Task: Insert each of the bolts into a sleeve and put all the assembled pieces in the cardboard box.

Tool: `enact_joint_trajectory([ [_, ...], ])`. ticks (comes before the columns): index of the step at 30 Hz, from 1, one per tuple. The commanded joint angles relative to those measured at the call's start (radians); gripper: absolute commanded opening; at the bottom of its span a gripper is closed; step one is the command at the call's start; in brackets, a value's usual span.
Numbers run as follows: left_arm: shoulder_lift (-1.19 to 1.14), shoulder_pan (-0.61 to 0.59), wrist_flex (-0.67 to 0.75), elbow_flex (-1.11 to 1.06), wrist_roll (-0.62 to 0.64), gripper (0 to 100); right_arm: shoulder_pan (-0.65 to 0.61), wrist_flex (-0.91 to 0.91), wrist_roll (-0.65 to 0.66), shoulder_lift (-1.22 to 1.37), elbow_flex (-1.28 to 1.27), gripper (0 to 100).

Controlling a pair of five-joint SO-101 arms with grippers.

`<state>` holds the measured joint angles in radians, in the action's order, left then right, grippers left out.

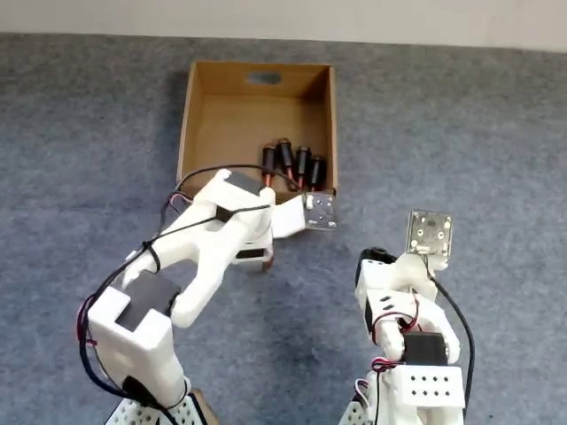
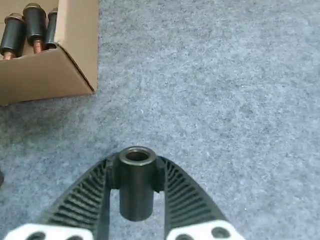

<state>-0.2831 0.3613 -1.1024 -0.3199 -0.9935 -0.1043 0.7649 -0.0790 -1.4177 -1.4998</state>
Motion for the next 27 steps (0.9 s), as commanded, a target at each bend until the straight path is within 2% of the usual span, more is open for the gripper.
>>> enact_joint_trajectory([
  [1,-0.007,0.012,0.025,0.033,0.006,8,0.013,-0.01,-0.011,-0.008,0.005,0.5],
  [3,0.001,0.012,-0.015,0.035,0.006,0,0.013,-0.01,-0.011,-0.008,0.005,0.5],
  [8,0.117,0.012,-0.175,0.031,0.003,1,0.013,-0.01,-0.011,-0.008,0.005,0.5],
  [12,0.288,-0.044,-0.285,0.015,0.008,1,0.013,-0.01,-0.011,-0.008,0.005,0.5],
  [17,0.464,-0.122,-0.325,-0.143,0.011,1,0.013,-0.01,-0.011,-0.008,0.005,0.5],
  [20,0.522,-0.157,-0.224,-0.298,0.117,1,0.012,-0.01,-0.011,-0.008,0.004,0.5],
  [23,0.575,-0.171,-0.046,-0.449,0.276,1,0.012,-0.01,-0.011,-0.008,0.004,0.5],
  [27,0.667,-0.171,0.186,-0.653,0.381,1,0.012,-0.01,-0.011,-0.008,0.002,0.5],
])
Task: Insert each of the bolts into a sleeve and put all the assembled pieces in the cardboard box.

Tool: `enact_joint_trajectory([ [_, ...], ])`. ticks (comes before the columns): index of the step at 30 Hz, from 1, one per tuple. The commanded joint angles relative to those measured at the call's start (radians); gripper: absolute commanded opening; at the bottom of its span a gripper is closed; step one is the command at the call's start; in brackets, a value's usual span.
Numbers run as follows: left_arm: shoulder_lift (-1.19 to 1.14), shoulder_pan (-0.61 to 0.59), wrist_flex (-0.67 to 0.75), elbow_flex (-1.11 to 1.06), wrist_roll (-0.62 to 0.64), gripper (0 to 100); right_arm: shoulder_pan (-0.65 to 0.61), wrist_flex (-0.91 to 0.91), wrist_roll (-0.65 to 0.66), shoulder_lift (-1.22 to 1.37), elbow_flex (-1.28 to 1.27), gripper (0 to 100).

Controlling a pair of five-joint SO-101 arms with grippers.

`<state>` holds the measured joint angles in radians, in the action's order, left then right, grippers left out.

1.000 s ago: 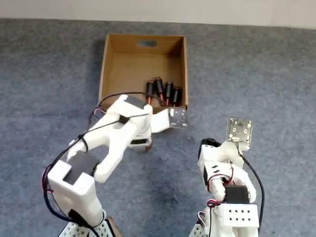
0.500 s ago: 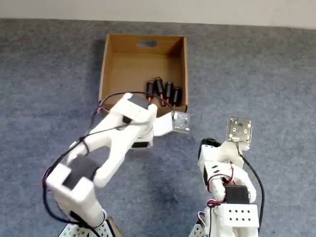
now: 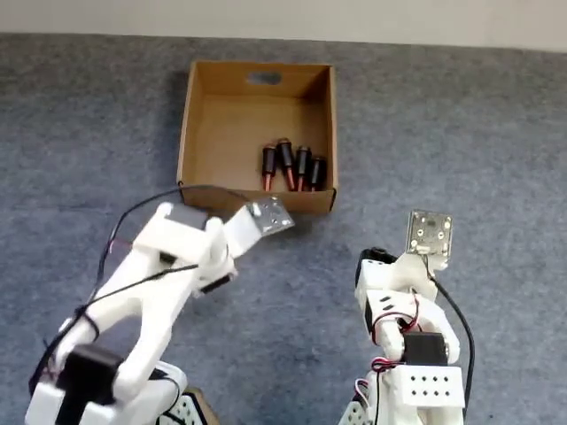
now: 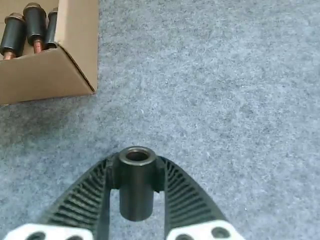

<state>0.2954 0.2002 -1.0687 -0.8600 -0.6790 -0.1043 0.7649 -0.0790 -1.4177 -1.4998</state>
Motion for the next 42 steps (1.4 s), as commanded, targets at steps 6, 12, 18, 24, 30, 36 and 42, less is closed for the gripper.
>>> enact_joint_trajectory([
  [6,0.2,-0.013,0.273,-0.285,0.078,1,0.012,-0.01,-0.011,-0.008,0.002,0.5],
  [12,0.214,-0.015,0.272,-0.288,0.081,11,0.01,-0.012,-0.011,-0.008,-0.012,0.5],
  [18,0.214,-0.015,0.275,-0.286,0.081,16,0.01,-0.012,-0.011,-0.01,-0.013,0.5],
  [24,0.214,-0.008,0.276,-0.285,0.081,16,0.01,-0.012,-0.011,-0.013,-0.016,0.5],
  [30,0.214,-0.007,0.276,-0.285,0.081,1,0.01,-0.012,-0.011,-0.013,-0.016,0.5],
  [36,0.216,-0.007,0.276,-0.286,0.081,4,0.01,-0.013,-0.011,-0.015,-0.016,0.5],
  [42,0.223,-0.012,0.245,-0.24,0.081,0,0.01,-0.015,-0.011,-0.015,-0.016,0.5],
])
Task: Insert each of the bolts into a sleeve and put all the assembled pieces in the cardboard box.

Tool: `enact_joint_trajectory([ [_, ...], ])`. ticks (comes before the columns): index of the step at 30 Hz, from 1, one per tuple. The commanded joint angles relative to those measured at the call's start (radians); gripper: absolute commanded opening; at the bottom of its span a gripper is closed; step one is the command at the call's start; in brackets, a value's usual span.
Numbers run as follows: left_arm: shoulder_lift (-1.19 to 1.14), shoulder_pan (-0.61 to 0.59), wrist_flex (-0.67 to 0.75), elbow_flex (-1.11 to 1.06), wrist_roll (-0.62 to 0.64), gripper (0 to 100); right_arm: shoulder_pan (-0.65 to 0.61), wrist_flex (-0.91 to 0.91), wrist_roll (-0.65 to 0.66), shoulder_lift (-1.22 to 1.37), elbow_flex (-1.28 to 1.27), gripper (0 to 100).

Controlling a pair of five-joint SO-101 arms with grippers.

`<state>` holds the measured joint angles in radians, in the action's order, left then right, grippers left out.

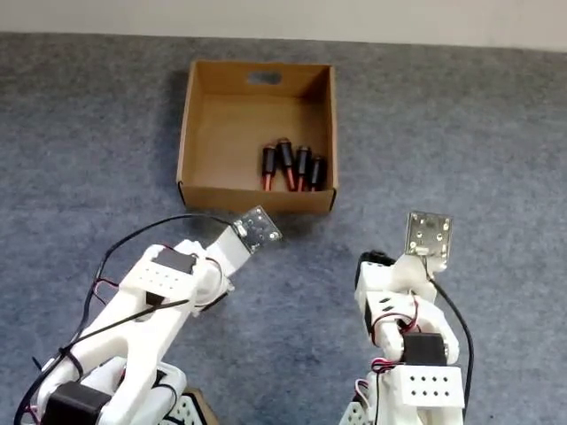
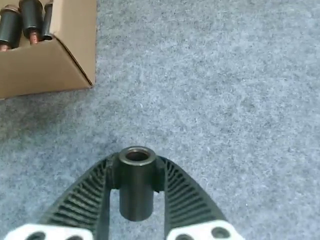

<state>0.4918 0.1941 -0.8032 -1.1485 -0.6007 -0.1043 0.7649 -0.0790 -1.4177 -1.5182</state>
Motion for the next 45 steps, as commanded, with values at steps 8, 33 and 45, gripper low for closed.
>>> enact_joint_trajectory([
  [8,0.027,-0.004,-0.299,0.354,0.006,1,0.008,-0.015,-0.011,-0.015,0.007,0.5],
  [33,0.208,0.076,-0.516,0.59,0.535,1,-0.337,-0.016,-0.011,-0.016,0.081,0.5],
  [45,0.716,0.183,-0.089,0.387,0.539,1,-0.337,-0.185,-0.009,-0.015,0.219,0.9],
])
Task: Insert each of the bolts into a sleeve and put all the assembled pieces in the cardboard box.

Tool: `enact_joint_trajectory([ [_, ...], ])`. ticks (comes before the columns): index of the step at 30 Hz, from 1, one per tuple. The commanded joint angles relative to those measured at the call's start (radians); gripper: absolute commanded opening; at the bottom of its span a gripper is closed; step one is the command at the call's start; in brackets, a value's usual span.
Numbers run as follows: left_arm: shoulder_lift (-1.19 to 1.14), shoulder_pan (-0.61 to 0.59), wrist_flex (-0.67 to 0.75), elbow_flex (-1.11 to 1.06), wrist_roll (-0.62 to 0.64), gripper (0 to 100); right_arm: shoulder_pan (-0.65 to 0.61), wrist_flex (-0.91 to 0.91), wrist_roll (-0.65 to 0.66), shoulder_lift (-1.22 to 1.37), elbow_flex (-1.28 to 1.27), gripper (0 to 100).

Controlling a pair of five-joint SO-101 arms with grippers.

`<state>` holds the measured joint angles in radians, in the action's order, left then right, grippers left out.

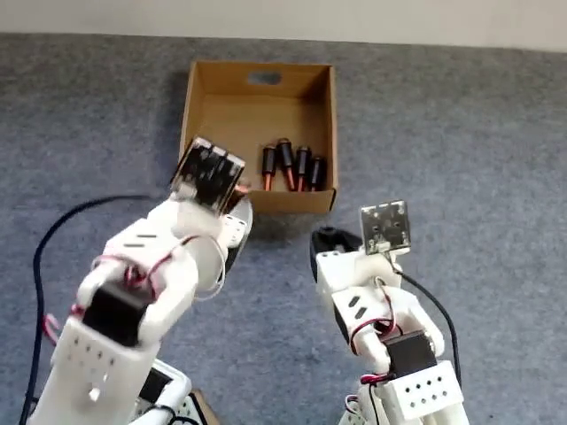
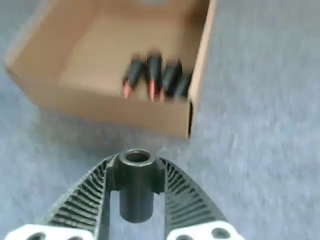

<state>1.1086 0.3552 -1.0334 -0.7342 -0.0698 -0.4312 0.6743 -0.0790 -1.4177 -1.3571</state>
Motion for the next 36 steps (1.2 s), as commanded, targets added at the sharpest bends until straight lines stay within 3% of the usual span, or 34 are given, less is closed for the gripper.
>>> enact_joint_trajectory([
  [1,0.128,0.03,0.187,-0.047,0.008,1,-0.01,-0.127,-0.009,-0.012,0.058,0.9],
  [8,0.26,0.045,0.516,-0.197,0.006,1,-0.01,-0.312,-0.018,-0.015,0.041,0.9],
  [14,0.269,0.104,0.664,-0.239,0.006,1,-0.013,-0.394,-0.012,-0.016,-0.036,0.7],
  [26,0.268,0.271,0.707,-0.236,0.002,1,-0.015,-0.392,-0.011,-0.38,-0.185,0.7],
  [33,0.209,0.289,0.709,-0.232,0.0,1,-0.015,-0.392,0.054,-0.409,-0.231,0.7],
  [36,0.142,0.286,0.798,-0.234,0.0,1,-0.015,-0.392,0.068,-0.412,-0.246,0.7],
])
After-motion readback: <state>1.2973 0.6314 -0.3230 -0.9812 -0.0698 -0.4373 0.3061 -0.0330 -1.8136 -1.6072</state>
